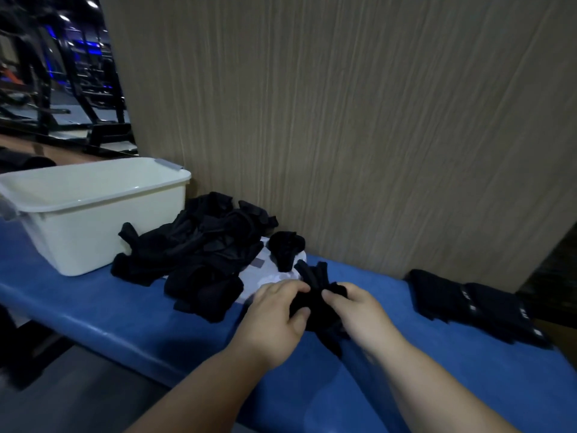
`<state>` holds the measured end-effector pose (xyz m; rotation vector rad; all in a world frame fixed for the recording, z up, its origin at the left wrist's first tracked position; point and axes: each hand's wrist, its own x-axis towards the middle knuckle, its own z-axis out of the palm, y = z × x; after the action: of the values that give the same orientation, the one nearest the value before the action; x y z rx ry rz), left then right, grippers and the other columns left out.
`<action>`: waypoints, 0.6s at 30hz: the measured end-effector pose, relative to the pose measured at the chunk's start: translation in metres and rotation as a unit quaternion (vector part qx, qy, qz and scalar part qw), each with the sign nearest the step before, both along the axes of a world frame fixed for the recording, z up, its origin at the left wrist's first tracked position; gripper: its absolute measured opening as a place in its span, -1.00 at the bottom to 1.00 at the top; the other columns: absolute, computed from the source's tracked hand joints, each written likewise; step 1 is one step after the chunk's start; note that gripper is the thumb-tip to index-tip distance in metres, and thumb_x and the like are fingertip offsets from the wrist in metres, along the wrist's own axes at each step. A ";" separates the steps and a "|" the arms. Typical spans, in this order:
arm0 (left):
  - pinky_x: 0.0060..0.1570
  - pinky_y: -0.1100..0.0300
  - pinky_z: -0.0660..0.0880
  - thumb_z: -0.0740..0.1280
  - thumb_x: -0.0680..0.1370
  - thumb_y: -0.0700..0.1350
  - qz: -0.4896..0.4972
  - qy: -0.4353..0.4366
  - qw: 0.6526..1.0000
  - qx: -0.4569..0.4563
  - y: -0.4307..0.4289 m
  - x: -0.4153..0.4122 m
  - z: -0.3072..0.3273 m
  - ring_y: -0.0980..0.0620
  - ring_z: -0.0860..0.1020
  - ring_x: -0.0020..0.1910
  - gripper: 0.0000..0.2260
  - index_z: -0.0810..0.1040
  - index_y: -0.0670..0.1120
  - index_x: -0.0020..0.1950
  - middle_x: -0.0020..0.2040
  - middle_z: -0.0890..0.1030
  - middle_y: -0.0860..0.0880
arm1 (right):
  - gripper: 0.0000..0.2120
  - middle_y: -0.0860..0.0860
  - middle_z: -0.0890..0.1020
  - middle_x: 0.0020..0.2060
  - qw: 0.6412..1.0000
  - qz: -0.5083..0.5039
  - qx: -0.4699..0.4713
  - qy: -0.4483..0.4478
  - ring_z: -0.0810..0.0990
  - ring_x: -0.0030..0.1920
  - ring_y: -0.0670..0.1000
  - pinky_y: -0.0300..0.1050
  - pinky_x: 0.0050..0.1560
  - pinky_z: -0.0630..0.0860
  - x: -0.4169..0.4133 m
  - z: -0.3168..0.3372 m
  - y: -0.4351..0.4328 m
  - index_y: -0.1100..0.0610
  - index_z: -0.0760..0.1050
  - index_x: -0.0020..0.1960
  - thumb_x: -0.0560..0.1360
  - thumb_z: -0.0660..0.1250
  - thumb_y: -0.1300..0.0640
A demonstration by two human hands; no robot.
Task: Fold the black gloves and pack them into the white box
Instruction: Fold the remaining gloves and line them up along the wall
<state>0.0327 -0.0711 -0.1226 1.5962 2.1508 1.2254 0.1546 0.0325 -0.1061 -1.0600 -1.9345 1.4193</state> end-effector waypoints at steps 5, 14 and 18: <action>0.03 0.45 0.36 0.32 0.55 0.00 -0.125 -0.049 0.989 -0.068 0.008 0.031 0.000 0.33 0.44 -0.01 -0.75 0.45 0.23 0.21 0.04 0.41 0.27 | -0.85 0.07 0.62 -0.29 0.994 0.017 -0.101 0.036 0.56 -0.30 -0.03 -0.23 -0.32 0.41 0.065 0.002 0.006 0.13 0.55 -0.16 0.56 0.28 0.14; 0.03 0.19 0.50 0.43 0.46 -0.03 -0.146 -0.017 0.985 -0.085 0.028 0.063 -0.011 0.22 0.51 -0.11 -0.85 0.47 0.14 -0.13 -0.06 0.53 0.16 | -0.65 0.14 0.64 -0.20 0.976 0.060 -0.194 0.084 0.61 -0.17 0.06 -0.15 -0.21 0.56 0.117 -0.004 0.014 0.27 0.55 0.05 0.52 0.25 -0.02; -0.23 0.21 0.47 0.44 0.44 -0.11 -0.115 -0.098 0.987 -0.056 0.034 0.066 -0.013 0.18 0.46 -0.37 -0.84 0.48 0.09 -0.18 -0.31 0.56 0.12 | -0.69 0.09 0.63 -0.15 0.983 0.108 -0.136 0.060 0.57 -0.11 0.01 -0.20 -0.18 0.50 0.132 -0.005 0.022 0.19 0.58 0.03 0.39 0.38 0.00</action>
<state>0.0990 -0.0376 -0.1360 1.5540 1.8259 1.1176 0.2861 0.0543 -0.1108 -0.8741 -1.8494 1.8674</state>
